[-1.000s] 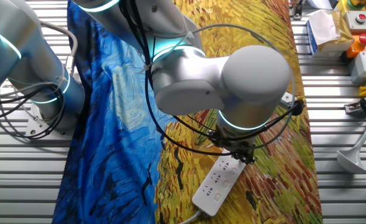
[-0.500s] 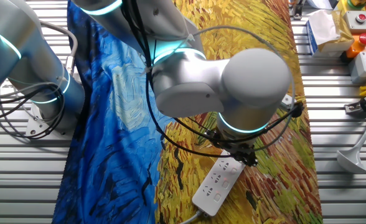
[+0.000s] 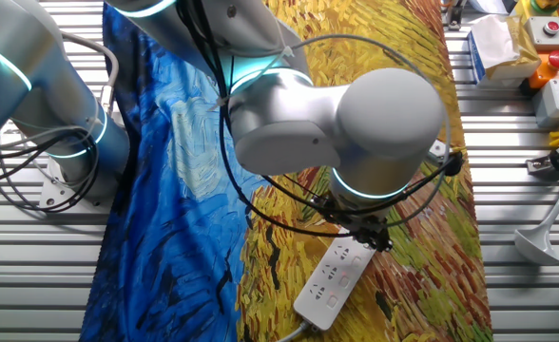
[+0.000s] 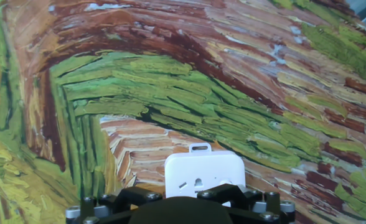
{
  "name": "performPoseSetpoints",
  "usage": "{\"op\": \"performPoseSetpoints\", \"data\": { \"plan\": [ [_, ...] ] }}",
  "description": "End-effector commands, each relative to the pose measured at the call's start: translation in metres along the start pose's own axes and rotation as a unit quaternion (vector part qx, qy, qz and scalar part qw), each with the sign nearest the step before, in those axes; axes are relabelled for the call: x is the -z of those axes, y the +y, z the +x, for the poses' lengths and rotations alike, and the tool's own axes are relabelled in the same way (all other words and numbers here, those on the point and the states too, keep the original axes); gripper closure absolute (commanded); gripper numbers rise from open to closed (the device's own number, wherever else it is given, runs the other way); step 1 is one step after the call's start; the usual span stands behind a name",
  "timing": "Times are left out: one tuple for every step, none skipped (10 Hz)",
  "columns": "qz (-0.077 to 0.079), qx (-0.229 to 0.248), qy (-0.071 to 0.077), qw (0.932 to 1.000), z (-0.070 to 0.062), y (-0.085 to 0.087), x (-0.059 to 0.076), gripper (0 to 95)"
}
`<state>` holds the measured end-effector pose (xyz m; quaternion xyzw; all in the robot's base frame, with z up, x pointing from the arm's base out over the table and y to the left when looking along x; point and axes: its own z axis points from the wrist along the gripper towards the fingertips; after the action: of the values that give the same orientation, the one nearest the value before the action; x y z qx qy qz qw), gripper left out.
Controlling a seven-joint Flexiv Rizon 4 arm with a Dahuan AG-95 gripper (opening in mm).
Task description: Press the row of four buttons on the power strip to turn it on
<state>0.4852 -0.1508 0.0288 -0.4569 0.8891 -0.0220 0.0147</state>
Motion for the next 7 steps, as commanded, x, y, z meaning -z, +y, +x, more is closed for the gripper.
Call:
{"op": "performPoseSetpoints", "data": {
  "plan": [
    [-0.001,0.0,0.0,1.0,-0.0012,-0.0013,-0.0022,0.0],
    [-0.001,0.0,0.0,1.0,-0.0013,-0.001,-0.0026,0.0],
    [-0.001,0.0,-0.001,1.0,-0.0013,0.0003,-0.0038,0.0],
    [-0.001,-0.001,-0.002,1.0,-0.0011,0.0014,-0.0046,0.0],
    [-0.001,-0.002,-0.003,1.0,-0.0003,0.0036,-0.0058,0.0],
    [-0.001,-0.002,-0.003,1.0,-0.0001,0.0041,-0.0061,0.0],
    [0.0,-0.001,-0.003,1.0,-0.0002,0.0042,-0.0062,0.0]
  ]
}}
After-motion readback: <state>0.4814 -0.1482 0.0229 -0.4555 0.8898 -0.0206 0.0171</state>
